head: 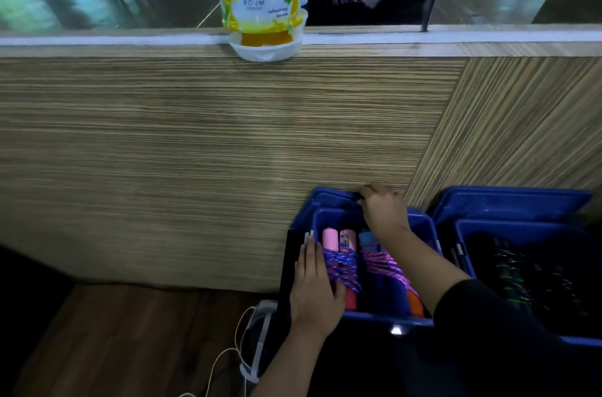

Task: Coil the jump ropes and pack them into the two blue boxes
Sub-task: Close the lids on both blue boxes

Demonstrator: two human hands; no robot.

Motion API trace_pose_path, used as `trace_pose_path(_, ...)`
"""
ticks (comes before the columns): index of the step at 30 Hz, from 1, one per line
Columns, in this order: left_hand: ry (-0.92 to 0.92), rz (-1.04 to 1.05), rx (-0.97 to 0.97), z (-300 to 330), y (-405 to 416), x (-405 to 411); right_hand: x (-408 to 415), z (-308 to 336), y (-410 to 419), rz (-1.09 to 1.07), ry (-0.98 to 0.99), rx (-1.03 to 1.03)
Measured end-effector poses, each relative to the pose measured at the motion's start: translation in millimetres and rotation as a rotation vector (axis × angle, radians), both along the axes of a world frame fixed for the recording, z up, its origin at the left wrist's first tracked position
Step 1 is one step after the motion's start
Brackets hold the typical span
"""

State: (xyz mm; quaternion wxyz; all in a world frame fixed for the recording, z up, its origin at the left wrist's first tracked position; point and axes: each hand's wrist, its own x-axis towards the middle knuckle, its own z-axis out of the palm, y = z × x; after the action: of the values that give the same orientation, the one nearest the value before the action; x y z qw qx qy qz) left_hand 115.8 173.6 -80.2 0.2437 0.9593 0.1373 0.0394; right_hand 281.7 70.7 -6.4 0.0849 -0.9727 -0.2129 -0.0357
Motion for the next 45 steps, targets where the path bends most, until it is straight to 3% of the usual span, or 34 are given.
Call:
trace_pose_path(7, -0.013, 0.022, -0.057, -2, 0, -21, -9, -2, -5, 0.008, 0.054, -0.105)
trace_pose_path(11, 0.009, 0.032, -0.086, 0, 0, -24, -9, 8, -26, -0.039, 0.070, 0.118)
trace_pose_path(14, -0.013, 0.042, -0.162, 0, 0, -22, -3, 26, -43, 0.023, -0.023, 0.299)
trace_pose_path(20, -0.160, 0.188, -0.507, 7, 10, -25, -23, 63, -50, 0.287, -0.337, 0.367)
trace_pose_path(24, -0.015, 0.472, -0.812, 11, 30, -17, -55, 57, -60, 0.487, -0.429, 0.266)
trace_pose_path(28, 0.025, 0.531, -1.137, 28, 41, -12, -95, 25, -70, 0.617, -0.249, 0.202)
trace_pose_path(34, 0.105, 0.455, -1.119, 40, 45, -13, -139, -16, -76, 0.733, 0.023, 0.126)
trace_pose_path(39, 0.085, 0.456, -1.085, 42, 45, -14, -145, -5, -63, 0.548, 0.146, 0.086)
trace_pose_path(43, 0.058, 0.454, -1.077, 46, 41, -17, -137, 2, -57, 0.302, 0.334, -0.170)
trace_pose_path(45, 0.054, 0.457, -1.066, 47, 39, -17, -134, -1, -62, 0.153, 0.487, -0.199)
